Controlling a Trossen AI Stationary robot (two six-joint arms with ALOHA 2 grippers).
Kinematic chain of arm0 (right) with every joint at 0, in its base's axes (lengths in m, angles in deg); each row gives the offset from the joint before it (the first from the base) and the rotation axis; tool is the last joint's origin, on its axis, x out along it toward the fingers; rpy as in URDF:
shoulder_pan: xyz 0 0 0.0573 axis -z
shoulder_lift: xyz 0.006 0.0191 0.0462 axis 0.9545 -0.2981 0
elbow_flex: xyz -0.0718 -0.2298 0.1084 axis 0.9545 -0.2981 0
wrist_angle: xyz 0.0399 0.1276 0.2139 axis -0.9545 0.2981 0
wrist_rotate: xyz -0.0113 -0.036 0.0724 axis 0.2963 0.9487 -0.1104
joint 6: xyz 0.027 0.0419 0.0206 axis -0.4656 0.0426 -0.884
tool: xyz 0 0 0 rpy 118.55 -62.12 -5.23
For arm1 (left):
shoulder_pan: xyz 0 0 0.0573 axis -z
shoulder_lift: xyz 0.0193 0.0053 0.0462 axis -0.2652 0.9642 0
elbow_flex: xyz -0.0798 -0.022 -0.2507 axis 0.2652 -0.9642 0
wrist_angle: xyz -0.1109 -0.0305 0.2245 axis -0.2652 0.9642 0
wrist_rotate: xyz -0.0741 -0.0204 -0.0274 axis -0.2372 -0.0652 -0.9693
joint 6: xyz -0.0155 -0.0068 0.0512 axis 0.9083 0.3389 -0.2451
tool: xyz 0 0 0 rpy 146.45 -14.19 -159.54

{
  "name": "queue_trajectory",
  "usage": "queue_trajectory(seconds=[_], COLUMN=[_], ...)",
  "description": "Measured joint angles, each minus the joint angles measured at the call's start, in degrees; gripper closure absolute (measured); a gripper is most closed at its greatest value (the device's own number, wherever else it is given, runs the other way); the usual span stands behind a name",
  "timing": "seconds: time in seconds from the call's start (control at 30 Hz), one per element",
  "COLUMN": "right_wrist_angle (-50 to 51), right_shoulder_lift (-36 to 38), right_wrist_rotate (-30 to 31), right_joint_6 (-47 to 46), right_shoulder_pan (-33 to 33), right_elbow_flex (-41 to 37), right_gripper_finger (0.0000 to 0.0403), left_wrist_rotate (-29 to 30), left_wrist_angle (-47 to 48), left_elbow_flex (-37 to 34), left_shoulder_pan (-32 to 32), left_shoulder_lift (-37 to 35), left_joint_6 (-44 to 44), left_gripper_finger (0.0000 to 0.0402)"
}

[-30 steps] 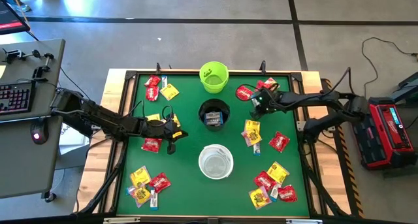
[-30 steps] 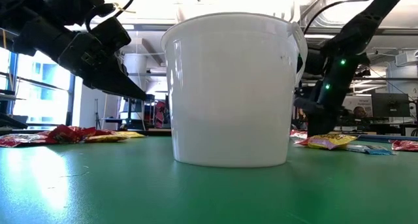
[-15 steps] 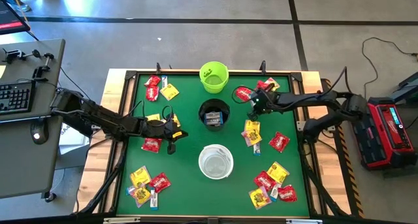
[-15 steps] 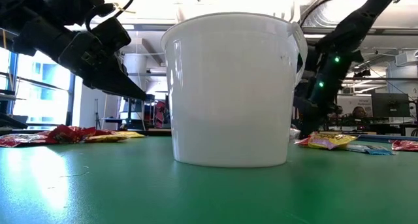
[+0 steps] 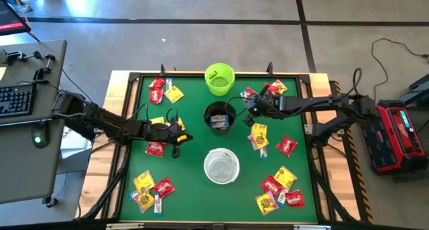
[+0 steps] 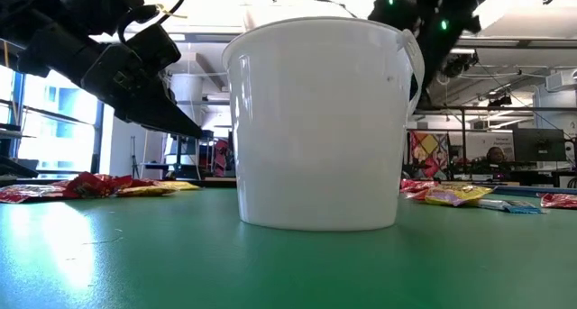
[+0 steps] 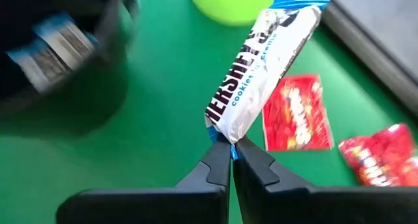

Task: Sort candy by brand, put in halloween buckets
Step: Put the white chocolate into the black bucket

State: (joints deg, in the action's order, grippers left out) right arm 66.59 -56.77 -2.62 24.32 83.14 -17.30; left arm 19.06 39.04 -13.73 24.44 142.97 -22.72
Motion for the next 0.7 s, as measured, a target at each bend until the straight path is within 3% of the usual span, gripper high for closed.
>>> queue_trajectory(seconds=[0.33, 0.7], right_wrist_angle=[2.88, 15.62], right_shoulder_lift=[-1.48, -15.16], right_wrist_rotate=[0.06, -5.9], right_joint_6=[5.41, 7.58], right_shoulder_pan=[-8.65, -9.3], right_elbow_flex=[12.64, 27.63], right_gripper_finger=[0.0403, 0.0403], left_wrist_rotate=[0.17, 0.2], left_wrist_angle=[0.0, -0.02], left_elbow_flex=[0.0, -0.02], left_shoulder_pan=[-0.04, -0.04], left_shoulder_lift=[0.0, 0.0], left_joint_6=[0.35, 0.3], left_gripper_finger=[0.0385, 0.0385])
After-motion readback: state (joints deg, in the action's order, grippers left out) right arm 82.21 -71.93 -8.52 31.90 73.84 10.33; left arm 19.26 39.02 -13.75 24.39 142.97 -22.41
